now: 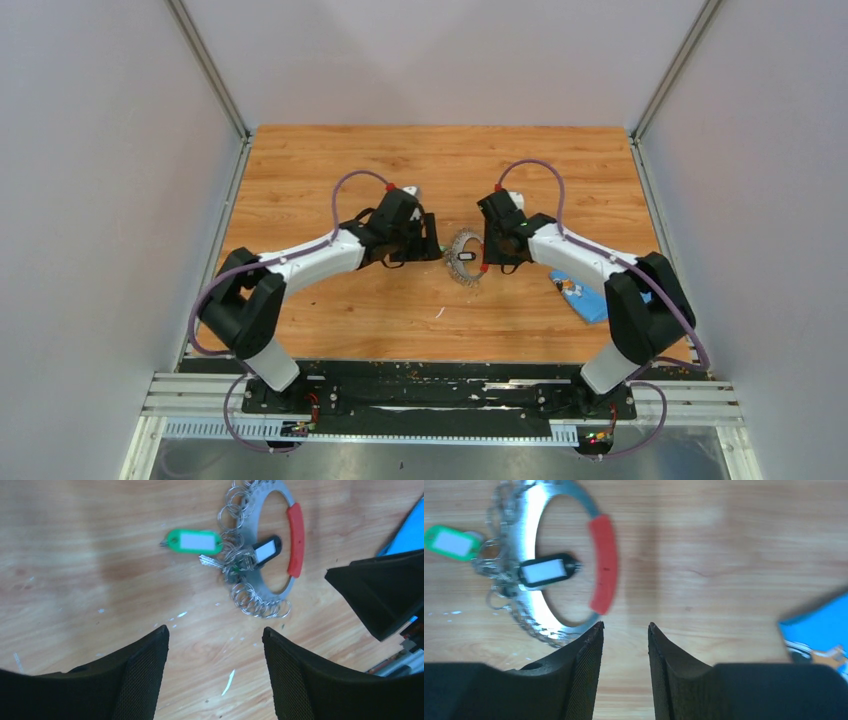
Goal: Remove the keys from the keyring
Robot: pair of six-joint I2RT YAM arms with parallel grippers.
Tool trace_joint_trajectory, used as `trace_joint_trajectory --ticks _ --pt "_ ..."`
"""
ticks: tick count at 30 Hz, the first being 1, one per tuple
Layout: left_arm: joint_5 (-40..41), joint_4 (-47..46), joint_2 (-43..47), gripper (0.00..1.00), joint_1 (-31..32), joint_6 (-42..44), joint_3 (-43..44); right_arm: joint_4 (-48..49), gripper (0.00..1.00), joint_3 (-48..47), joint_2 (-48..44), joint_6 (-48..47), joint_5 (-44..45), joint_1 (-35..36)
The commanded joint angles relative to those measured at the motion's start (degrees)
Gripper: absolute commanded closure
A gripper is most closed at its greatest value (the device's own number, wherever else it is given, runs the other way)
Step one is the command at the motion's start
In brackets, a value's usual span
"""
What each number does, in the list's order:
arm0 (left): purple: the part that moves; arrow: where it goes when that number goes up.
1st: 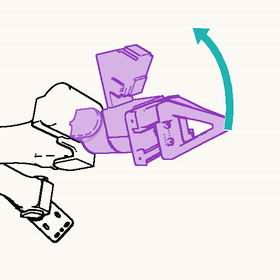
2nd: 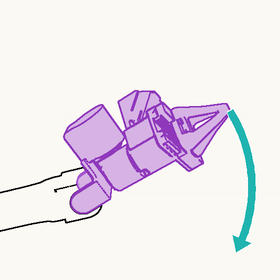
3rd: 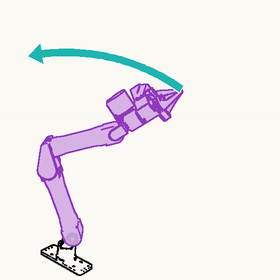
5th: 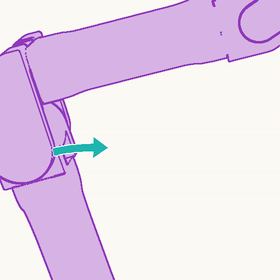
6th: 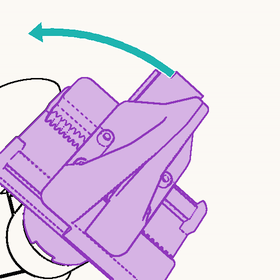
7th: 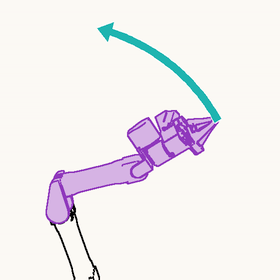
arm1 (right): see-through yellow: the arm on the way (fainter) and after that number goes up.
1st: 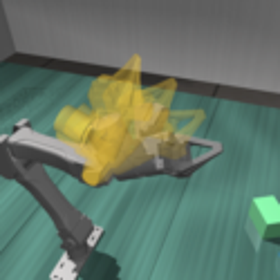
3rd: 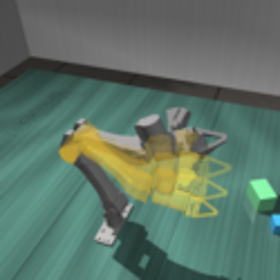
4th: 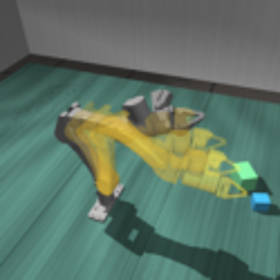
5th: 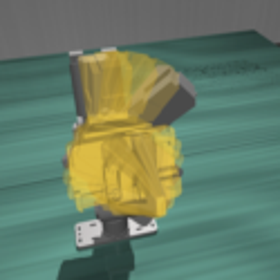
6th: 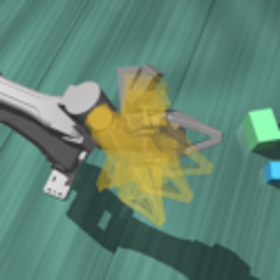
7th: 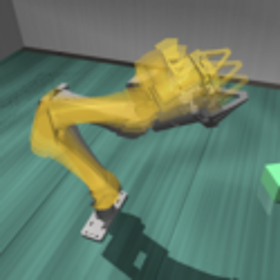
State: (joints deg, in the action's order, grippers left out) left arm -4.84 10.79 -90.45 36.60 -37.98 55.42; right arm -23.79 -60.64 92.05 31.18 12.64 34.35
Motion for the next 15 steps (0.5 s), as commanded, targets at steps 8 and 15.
trace_joint_trajectory --ticks 8,15 --pt "20.7 11.6 -15.5 0.37 10.1 -4.8 18.7 0.8 0.54 9.7 -13.1 -0.6 -7.7 -11.2" --pt "24.1 14.9 -25.7 0.38 11.5 -4.8 28.3 2.7 0.54 11.6 -13.5 -1.3 -10.5 -11.7"
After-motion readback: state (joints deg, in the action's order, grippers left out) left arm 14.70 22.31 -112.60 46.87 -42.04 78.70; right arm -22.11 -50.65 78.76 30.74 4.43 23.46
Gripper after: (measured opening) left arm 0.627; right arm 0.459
